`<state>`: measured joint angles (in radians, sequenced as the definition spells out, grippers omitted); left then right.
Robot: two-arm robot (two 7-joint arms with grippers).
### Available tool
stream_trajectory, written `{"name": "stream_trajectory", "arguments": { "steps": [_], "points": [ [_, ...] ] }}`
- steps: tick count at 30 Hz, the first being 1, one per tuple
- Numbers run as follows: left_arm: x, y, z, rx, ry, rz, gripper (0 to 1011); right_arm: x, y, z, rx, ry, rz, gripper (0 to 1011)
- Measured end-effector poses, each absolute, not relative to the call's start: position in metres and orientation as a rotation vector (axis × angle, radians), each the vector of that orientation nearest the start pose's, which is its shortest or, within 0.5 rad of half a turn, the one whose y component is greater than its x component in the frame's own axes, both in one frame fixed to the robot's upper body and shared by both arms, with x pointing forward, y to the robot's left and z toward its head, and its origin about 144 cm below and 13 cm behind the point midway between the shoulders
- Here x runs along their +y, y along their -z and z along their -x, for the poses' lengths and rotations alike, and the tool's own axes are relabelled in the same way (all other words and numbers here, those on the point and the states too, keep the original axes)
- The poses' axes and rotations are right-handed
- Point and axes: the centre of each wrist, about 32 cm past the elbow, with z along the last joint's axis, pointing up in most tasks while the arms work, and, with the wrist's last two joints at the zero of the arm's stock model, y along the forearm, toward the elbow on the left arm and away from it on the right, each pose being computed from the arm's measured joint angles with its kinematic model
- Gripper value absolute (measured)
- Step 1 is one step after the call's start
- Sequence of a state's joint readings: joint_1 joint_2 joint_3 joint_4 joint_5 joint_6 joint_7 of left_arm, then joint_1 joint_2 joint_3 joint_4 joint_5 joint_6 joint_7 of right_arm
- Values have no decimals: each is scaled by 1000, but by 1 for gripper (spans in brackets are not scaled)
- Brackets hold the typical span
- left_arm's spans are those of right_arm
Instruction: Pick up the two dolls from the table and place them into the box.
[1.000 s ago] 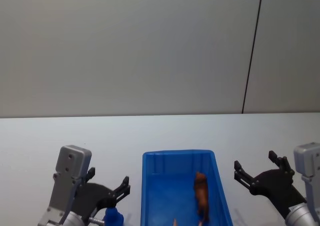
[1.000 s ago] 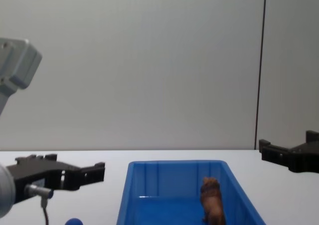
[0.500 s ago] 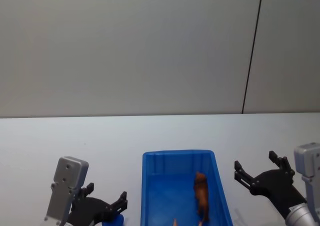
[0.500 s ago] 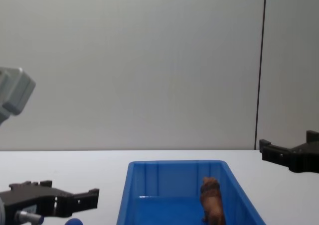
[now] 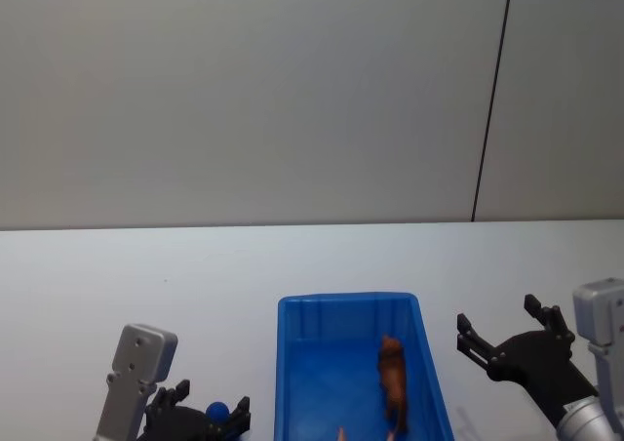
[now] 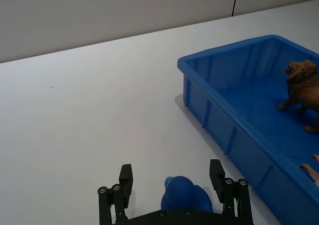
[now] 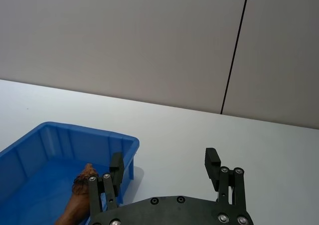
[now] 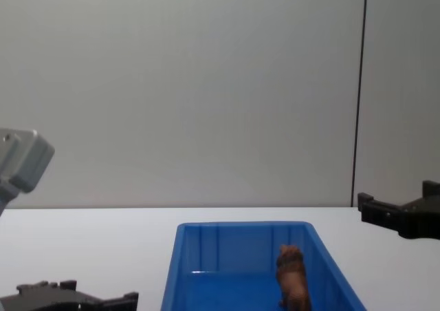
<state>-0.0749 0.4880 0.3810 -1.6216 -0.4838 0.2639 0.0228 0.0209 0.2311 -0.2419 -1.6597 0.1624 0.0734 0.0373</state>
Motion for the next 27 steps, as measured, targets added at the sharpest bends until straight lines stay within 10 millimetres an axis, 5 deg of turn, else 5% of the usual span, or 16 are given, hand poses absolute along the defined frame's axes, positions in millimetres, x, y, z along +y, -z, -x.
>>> {"name": "stream_trajectory", "arguments": {
  "steps": [10,21,27],
  "points": [
    [255,-1145,-456,218,-1214,-287,765,-213,-1166,-455,-42,1281,63,1001],
    [255,-1139,-453,213,-1215,-275,380,-213,-1166,-455,-42,1281,63,1001],
    [255,-1137,-452,197,-1214,-261,286,-213,-1166,-455,-42,1281,63,1001]
  ]
}}
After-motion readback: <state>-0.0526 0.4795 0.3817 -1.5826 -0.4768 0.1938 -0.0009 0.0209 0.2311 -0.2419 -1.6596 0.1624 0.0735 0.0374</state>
